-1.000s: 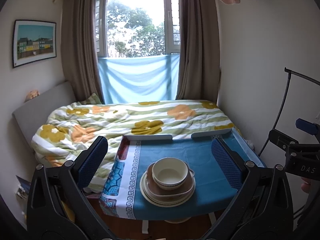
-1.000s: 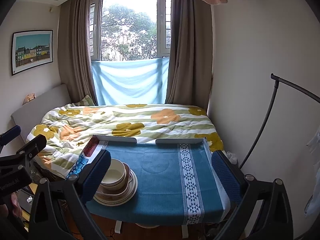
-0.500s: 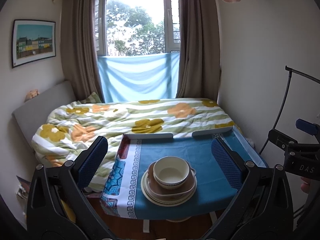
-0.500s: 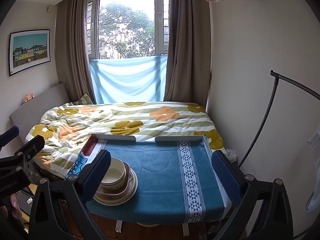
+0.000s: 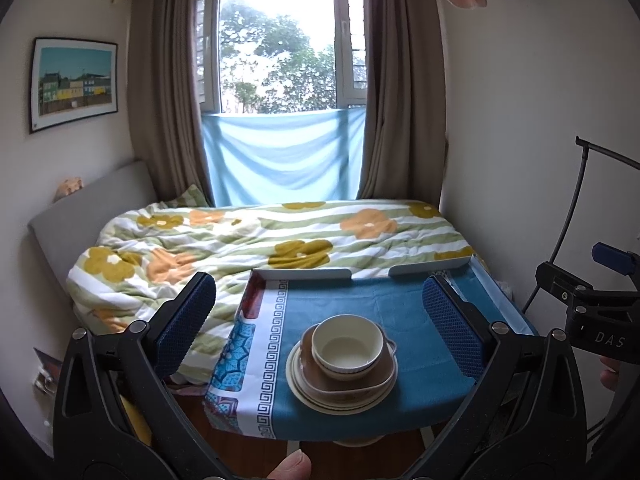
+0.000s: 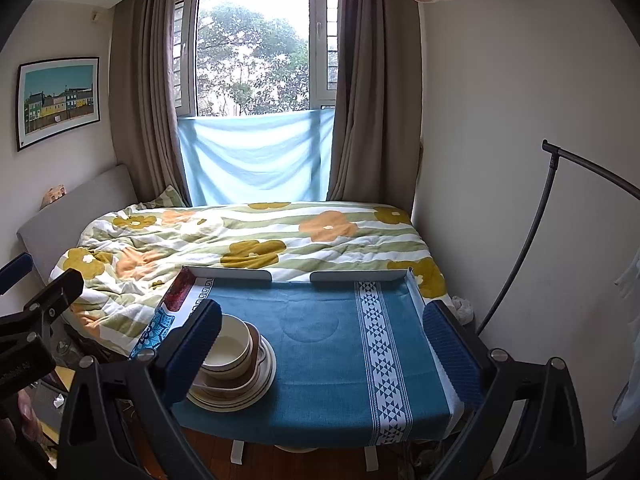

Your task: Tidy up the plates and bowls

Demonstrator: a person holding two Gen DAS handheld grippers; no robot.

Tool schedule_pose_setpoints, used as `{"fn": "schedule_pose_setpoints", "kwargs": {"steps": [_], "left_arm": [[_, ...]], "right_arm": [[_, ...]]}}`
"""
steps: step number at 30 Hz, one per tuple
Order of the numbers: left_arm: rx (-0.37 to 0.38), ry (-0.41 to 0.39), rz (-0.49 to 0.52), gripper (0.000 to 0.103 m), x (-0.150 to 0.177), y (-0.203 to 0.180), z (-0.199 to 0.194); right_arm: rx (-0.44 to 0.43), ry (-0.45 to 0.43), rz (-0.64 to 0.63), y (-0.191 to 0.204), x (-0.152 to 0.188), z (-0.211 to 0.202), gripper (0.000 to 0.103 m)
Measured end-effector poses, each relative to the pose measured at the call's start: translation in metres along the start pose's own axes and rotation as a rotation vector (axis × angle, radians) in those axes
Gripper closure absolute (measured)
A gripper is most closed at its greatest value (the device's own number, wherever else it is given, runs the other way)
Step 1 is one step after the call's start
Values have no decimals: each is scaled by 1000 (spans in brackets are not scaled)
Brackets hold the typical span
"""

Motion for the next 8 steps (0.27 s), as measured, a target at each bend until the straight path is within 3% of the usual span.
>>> {"fn": "schedule_pose_setpoints", "kwargs": {"steps": [8], "left_arm": [[-16,-29,25,0,-2,1,4]], "right_arm": [[-4,9,0,6,1,7,3]]}}
Point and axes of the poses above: each gripper's, at about its wrist camera, not at the fingertips, and z roughly the way its jaws point, y to its left, x to its underside, the point moved 7 cm from there along z, roughly the way its jaws point, and after that the axes turned 6 degrees about z, right-handed, at the moved point
